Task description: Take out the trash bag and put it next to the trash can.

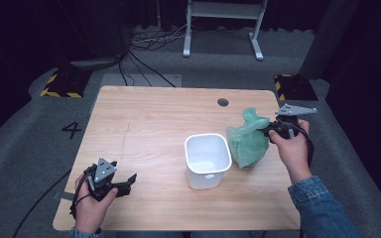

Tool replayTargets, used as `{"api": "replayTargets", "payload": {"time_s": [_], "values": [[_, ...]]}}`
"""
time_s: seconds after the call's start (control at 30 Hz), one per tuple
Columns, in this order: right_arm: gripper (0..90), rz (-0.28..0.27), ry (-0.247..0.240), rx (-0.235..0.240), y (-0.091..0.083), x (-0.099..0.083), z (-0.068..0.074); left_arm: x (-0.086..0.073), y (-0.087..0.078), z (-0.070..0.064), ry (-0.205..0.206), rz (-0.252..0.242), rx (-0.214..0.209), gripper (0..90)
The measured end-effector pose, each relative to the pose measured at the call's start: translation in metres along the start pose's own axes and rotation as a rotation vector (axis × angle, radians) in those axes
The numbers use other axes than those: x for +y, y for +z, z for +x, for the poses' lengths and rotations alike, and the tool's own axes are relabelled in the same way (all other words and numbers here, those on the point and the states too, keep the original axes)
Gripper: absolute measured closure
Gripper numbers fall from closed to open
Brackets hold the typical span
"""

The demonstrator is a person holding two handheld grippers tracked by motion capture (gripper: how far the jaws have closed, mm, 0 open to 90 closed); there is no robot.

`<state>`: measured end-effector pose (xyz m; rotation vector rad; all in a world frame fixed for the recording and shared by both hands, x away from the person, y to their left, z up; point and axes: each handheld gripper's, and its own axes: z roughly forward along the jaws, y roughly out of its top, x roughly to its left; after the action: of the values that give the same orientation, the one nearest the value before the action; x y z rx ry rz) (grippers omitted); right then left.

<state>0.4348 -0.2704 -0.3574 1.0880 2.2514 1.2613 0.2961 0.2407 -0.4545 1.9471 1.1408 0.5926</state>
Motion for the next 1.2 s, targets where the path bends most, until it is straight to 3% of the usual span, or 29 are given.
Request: {"api": "replayTargets", "payload": {"time_s": [0.23, 0.37, 0.5, 0.83, 1.2], "values": [[78.4, 0.097, -0.030, -0.011, 0.026, -0.008, 0.006, 0.000, 0.003, -0.002, 0.005, 0.010, -0.007, 18.5], [48.1, 0.115, -0.067, -0.053, 0.033, -0.010, 0.009, -0.001, 0.004, -0.003, 0.003, 0.010, -0.010, 18.5], [33.0, 0.117, -0.102, -0.134, 0.024, -0.007, 0.013, 0.000, 0.005, -0.004, 0.010, 0.014, -0.012, 18.5], [29.0, 0.033, -0.108, -0.200, -0.031, 0.005, 0.011, 0.001, 0.007, -0.007, 0.006, 0.013, -0.023, 18.5], [28.7, 0.019, -0.078, -0.200, -0.072, -0.018, 0.006, 0.001, 0.008, -0.009, 0.006, 0.021, -0.028, 18.6]]}}
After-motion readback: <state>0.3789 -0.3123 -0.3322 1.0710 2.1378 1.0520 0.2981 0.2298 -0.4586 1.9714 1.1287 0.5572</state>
